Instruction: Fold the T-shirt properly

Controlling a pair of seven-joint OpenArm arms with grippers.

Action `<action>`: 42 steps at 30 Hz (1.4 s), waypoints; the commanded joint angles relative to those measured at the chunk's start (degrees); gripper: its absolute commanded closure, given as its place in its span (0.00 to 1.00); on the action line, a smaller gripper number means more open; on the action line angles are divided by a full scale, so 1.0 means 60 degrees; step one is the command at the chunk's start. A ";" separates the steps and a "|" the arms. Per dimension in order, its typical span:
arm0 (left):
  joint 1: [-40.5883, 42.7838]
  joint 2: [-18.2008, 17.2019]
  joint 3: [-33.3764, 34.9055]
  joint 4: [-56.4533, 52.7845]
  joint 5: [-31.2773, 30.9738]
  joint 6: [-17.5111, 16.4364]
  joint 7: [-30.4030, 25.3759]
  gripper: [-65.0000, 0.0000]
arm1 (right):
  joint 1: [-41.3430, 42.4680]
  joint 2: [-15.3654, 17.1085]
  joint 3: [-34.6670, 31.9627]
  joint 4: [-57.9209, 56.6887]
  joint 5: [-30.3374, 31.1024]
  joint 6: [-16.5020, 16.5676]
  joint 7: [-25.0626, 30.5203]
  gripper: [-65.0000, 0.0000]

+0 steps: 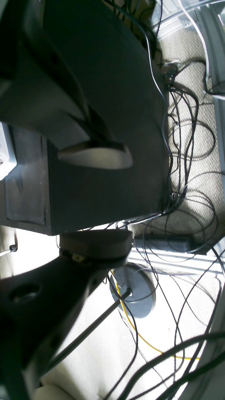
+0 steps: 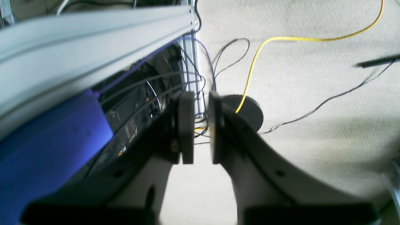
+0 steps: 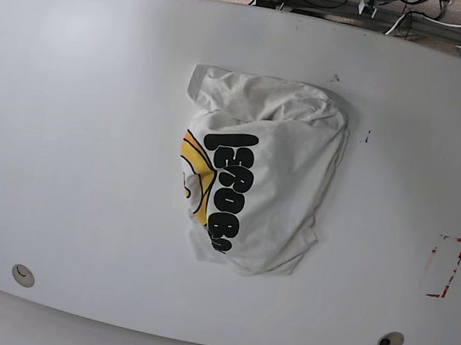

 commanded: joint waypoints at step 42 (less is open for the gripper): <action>0.6262 -0.0699 -0.2424 0.9794 -0.0040 -0.0015 0.0599 0.57 | -0.5195 -0.0910 0.0014 0.8724 0.0086 0.0103 -0.0767 0.88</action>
